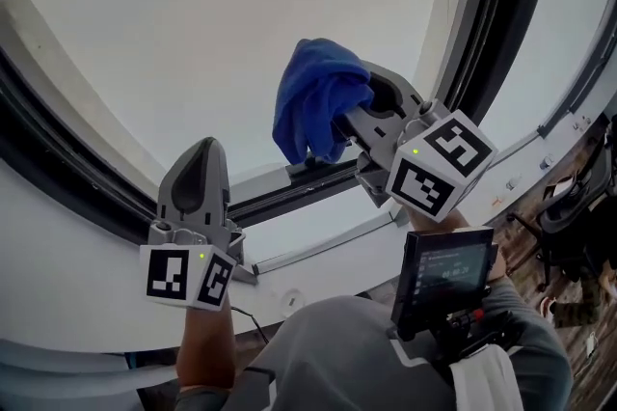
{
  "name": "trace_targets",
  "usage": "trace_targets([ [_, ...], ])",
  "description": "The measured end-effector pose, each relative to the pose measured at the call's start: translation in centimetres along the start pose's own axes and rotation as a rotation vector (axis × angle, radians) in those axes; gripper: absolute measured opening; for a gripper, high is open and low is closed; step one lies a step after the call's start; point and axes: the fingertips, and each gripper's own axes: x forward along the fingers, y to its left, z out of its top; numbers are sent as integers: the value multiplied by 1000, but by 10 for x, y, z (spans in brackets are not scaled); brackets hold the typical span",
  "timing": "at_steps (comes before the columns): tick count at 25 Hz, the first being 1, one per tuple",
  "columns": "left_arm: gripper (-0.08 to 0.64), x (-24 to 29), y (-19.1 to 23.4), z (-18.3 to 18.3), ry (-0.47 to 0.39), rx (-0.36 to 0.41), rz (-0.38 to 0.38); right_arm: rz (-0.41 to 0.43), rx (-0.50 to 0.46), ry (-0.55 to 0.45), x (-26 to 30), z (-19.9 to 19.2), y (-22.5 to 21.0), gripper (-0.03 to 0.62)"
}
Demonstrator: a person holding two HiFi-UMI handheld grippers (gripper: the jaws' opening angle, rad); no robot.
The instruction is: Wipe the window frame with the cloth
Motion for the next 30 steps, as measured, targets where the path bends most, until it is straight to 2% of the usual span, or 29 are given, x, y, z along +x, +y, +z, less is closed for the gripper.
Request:
trace_targets([
  [5, 9, -28, 0, -27, 40, -35, -4, 15, -10, 56, -8, -30, 12, 98],
  [12, 9, -54, 6, -64, 95, -85, 45, 14, -4, 97, -13, -66, 15, 98],
  [15, 8, -58, 3, -76, 110, -108, 43, 27, 5, 114, -14, -80, 17, 98],
  [20, 8, -60, 1, -99, 163, -104, 71, 24, 39, 156, -16, -105, 16, 98],
  [25, 8, -63, 3, -115, 182, -84, 153, 9, 24, 190, -21, -128, 16, 98],
  [30, 8, -60, -6, -129, 209, -93, 147, -7, 39, 225, -32, -151, 15, 98],
])
